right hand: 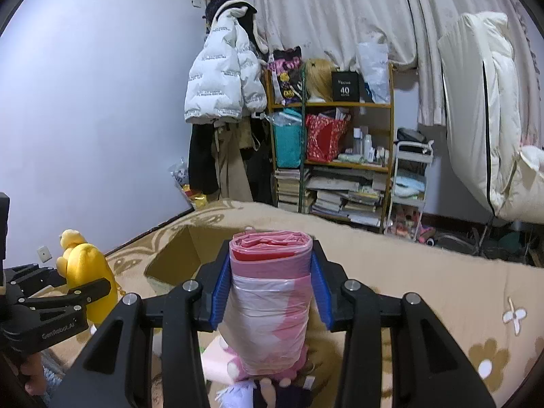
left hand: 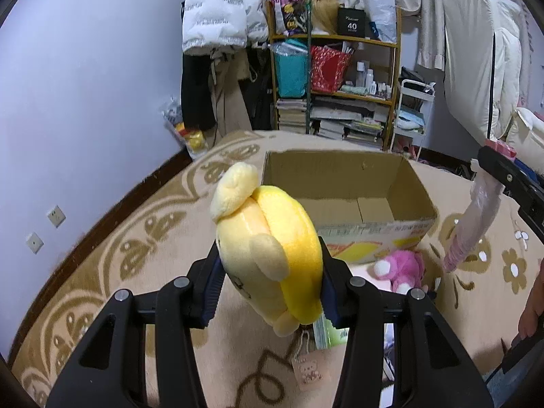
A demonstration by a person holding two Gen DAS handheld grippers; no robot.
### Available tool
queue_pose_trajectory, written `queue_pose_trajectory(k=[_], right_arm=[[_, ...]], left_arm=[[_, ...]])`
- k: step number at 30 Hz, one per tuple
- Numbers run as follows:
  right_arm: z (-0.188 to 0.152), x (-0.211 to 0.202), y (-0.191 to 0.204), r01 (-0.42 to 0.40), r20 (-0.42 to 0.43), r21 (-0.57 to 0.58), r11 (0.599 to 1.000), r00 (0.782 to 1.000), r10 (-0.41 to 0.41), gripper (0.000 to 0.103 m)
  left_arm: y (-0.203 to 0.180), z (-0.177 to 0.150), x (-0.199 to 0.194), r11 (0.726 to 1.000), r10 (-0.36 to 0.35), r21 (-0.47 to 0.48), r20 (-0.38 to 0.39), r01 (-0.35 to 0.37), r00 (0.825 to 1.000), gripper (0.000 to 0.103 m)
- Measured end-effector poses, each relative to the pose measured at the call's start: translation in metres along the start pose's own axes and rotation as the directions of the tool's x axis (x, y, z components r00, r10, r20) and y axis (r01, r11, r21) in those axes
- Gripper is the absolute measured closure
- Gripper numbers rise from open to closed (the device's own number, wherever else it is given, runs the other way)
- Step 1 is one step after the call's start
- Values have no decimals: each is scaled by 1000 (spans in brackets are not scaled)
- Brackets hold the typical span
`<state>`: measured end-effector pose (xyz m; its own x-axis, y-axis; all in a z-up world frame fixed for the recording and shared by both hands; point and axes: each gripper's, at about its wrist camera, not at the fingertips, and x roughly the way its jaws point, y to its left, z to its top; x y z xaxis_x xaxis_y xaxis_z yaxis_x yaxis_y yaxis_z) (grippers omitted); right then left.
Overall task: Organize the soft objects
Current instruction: 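Lift the yellow plush and rolled bag and carry both over the box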
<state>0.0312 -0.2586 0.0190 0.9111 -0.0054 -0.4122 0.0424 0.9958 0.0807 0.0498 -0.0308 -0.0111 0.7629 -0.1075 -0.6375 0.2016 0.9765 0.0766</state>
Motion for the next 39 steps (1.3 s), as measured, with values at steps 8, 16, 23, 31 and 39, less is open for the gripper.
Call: queue_pose_trajectory(k=[8,16,23,31,39], right_arm=[[21,15,-4,15,55,-16,1000,998,-14,58],[32,36,-8,10,84,-17,1000,996,-8,58],[40,58,-11,-23,86,17,1000,996,22,58],[41,80,-9,-39,76,20,999,996,38,58],[29,97,-8,-55,43,32,998,998,53,58]], left_arm=[[-6,24,5,1000,14,11,54,-14,998,56],[-10,45,21,1000,15,20,65,-16,998,56],[-16,65,34,999,-2,36,79,-1,997,56],[-22,78,52,999,-36,41,91,33,995,56],[-24,75,73,997,-69,47,71,66,995,56]])
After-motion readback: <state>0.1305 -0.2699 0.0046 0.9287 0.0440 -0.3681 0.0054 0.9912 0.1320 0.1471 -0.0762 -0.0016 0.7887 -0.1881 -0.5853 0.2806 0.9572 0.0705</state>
